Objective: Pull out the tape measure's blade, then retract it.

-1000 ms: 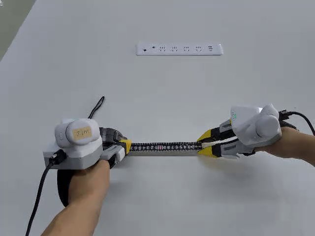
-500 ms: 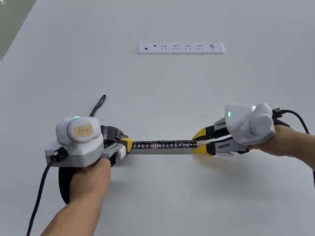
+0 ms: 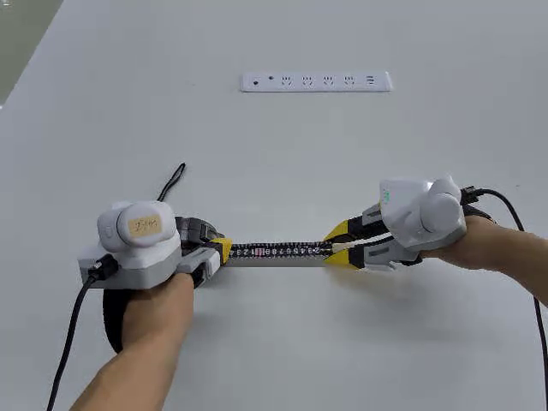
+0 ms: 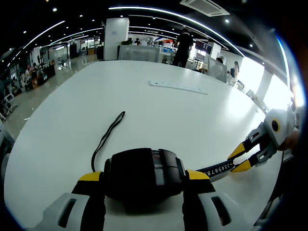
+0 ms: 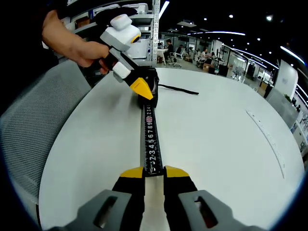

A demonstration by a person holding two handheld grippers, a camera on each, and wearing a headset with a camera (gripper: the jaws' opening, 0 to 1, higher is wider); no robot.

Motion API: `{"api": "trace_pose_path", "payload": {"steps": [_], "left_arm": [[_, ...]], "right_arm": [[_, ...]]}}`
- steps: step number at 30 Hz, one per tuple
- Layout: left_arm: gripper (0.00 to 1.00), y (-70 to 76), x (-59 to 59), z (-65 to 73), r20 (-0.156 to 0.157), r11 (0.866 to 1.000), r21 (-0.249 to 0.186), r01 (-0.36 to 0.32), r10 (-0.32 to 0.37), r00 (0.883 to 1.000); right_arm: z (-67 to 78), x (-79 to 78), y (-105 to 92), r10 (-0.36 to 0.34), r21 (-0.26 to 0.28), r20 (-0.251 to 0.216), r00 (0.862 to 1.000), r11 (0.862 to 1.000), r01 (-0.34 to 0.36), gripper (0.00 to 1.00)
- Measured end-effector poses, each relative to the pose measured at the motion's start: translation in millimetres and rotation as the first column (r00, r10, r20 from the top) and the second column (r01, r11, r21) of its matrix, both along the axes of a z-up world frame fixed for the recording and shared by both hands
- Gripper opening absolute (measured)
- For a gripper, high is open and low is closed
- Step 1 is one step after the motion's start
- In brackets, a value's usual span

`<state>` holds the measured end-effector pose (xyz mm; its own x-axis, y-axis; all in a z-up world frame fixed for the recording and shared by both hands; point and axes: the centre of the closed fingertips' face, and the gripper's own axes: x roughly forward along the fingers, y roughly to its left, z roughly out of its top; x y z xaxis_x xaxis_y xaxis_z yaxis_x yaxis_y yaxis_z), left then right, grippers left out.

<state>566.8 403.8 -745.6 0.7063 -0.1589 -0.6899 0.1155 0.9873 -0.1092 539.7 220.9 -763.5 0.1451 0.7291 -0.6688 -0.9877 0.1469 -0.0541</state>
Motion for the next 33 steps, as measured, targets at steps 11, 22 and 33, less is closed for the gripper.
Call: {"api": "trace_pose_path", "payload": {"steps": [11, 22, 33], "left_arm": [[0.62, -0.1, -0.9, 1.1, 0.0, 1.0, -0.001, 0.0, 0.0, 1.0], [0.62, -0.3, -1.0, 1.7, 0.0, 1.0, 0.001, 0.004, -0.004, 1.0], [0.62, -0.1, -1.3, 1.6, 0.0, 1.0, 0.0, 0.004, -0.004, 1.0]], "right_arm": [[-0.4, 2.9, 15.1, 0.007, 0.014, -0.004, 1.0, 1.0, -0.006, 0.13], [-0.4, 3.5, 30.9, 0.012, 0.027, -0.011, 1.0, 1.0, -0.012, 0.13], [-0.2, 3.1, 45.4, 0.017, 0.036, -0.02, 1.0, 0.999, -0.016, 0.13]]}}
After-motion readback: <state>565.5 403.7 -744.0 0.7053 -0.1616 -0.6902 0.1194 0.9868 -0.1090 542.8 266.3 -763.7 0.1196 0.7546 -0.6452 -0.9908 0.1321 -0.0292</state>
